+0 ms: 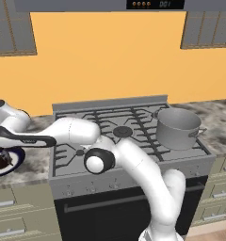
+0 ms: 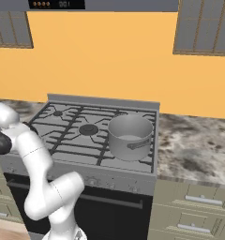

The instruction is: Retrieve the frozen meat and place it in the pot on a burner. Then turn the burner on.

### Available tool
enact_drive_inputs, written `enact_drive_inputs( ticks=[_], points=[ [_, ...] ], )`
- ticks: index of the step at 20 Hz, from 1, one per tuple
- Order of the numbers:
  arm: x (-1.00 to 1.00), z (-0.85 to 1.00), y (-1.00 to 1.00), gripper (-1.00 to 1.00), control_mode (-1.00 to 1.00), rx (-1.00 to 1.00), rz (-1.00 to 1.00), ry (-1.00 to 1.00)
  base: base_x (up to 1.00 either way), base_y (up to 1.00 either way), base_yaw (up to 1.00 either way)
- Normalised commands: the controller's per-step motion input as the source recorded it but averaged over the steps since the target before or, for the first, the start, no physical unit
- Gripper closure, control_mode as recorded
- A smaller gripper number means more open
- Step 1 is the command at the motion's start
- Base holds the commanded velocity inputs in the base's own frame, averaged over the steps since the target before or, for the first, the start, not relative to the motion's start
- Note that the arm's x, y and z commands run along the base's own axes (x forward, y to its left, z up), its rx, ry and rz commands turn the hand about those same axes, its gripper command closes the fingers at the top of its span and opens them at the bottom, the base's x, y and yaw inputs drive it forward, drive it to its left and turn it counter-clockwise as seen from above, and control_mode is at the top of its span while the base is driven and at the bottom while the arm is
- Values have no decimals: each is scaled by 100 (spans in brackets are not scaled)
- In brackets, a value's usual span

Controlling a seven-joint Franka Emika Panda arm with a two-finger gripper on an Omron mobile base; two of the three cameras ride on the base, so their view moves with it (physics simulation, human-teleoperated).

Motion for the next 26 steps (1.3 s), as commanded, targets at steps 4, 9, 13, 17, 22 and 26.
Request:
enact_drive_inputs(
  ticks=[4, 9, 13, 17, 22, 26],
  points=[
    [2, 0, 13, -100, -100, 0, 0, 3, 0, 0, 0],
    [0, 0, 0, -100, -100, -3, 0, 2, 0, 0, 0],
    [0, 0, 0, -100, -100, -7, 0, 2, 0, 0, 0],
    [0, -11, 0, -100, -100, -5, 0, 0, 0, 0, 0],
    [3, -9, 1, -100, -100, -4, 0, 3, 0, 0, 0],
    [17, -6, 10, -100, -100, -9, -4, 2, 0, 0, 0]
  ],
)
